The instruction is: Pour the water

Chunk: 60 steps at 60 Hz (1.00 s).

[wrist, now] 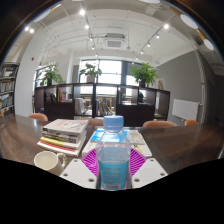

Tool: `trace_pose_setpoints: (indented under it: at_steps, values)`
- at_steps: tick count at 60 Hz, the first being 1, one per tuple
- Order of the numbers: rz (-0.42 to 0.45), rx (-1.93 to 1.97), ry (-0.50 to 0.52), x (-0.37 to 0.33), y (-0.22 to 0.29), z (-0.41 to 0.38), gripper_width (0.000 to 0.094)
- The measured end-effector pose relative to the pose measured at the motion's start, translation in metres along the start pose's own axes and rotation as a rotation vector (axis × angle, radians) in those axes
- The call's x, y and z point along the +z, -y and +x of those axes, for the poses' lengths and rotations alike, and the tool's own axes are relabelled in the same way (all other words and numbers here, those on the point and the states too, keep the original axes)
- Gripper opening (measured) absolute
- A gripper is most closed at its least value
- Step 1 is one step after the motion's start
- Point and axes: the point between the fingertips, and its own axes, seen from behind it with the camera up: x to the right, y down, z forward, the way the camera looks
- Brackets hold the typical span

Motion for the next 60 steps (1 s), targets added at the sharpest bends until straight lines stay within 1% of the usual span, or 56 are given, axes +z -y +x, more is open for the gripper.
trace_pose_setpoints:
  at_steps: [2, 5, 9, 11, 13, 15, 16, 20, 23, 28, 31, 33, 38, 41, 44, 52, 60]
  values:
    - [-0.007, 0.000, 0.008, 0.000, -0.005, -0.002, 0.0361]
    - [-0.015, 0.000, 0.018, 0.001, -0.015, -0.004, 0.0359]
    - [-0.055, -0.006, 0.033, 0.014, -0.044, -0.004, 0.0364]
    - [0.008, 0.016, 0.030, 0.011, -0.035, -0.004, 0.0368]
    - [0.001, 0.037, 0.030, 0.009, -0.040, -0.003, 0.0364]
    - [0.021, 0.047, 0.030, 0.006, -0.038, -0.001, 0.0369]
    - [0.017, 0.049, 0.033, 0.005, -0.033, 0.003, 0.0363]
    - [0.042, 0.057, 0.037, 0.005, -0.038, 0.001, 0.0386]
    - [0.047, 0.059, 0.039, 0.006, -0.039, 0.000, 0.0434]
    - [0.036, 0.062, 0.046, 0.004, -0.038, 0.003, 0.0474]
    - [0.008, 0.080, 0.046, 0.003, -0.045, 0.002, 0.0557]
    - [-0.009, 0.085, 0.031, -0.002, -0.048, 0.008, 0.0644]
    - [-0.055, 0.061, -0.009, -0.013, -0.063, 0.017, 0.0727]
    - [-0.076, 0.049, -0.006, -0.025, -0.068, 0.015, 0.0791]
    - [-0.084, 0.046, 0.009, -0.039, -0.070, 0.009, 0.0817]
    - [-0.138, 0.018, 0.011, -0.081, -0.085, -0.004, 0.0813]
    - [-0.144, 0.023, 0.001, -0.134, -0.083, -0.022, 0.0831]
